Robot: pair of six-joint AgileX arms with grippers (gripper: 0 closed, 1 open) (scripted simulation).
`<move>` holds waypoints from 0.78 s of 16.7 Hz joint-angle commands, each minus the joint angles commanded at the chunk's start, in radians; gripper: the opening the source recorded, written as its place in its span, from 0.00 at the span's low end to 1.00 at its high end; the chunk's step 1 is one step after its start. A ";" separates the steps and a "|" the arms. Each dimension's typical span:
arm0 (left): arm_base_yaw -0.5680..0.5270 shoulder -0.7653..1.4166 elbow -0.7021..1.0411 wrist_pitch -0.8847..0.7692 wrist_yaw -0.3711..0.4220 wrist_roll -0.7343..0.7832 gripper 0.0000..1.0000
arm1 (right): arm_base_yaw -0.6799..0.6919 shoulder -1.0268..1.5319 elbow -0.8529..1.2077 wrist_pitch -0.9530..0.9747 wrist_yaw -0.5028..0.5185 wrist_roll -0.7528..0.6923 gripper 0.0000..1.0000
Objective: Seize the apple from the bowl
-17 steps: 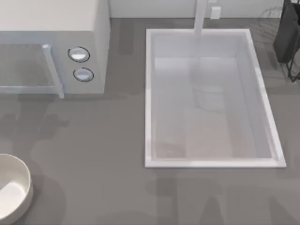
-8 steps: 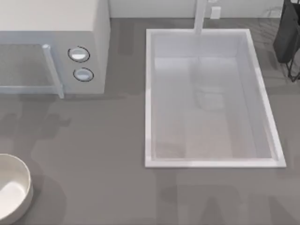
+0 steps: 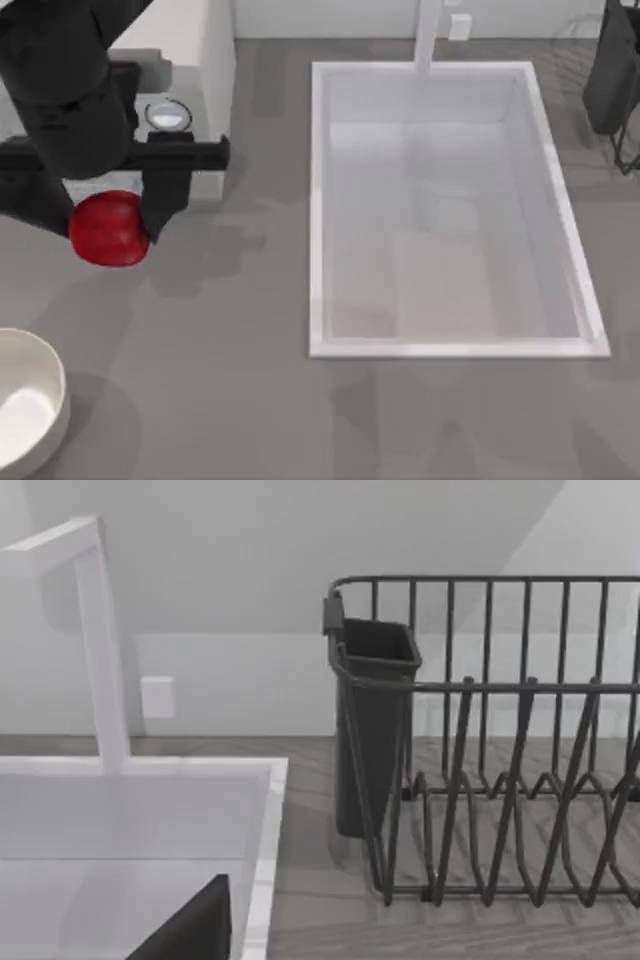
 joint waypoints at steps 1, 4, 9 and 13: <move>-0.052 0.034 -0.004 0.032 0.002 -0.052 0.00 | 0.000 0.000 0.000 0.000 0.000 0.000 1.00; -0.145 0.100 -0.017 0.105 0.006 -0.145 0.00 | 0.000 0.000 0.000 0.000 0.000 0.000 1.00; -0.151 0.105 -0.017 0.113 0.007 -0.152 0.00 | 0.000 0.000 0.000 0.000 0.000 0.000 1.00; -0.151 0.118 -0.084 0.185 0.007 -0.152 0.00 | 0.000 0.000 0.000 0.000 0.000 0.000 1.00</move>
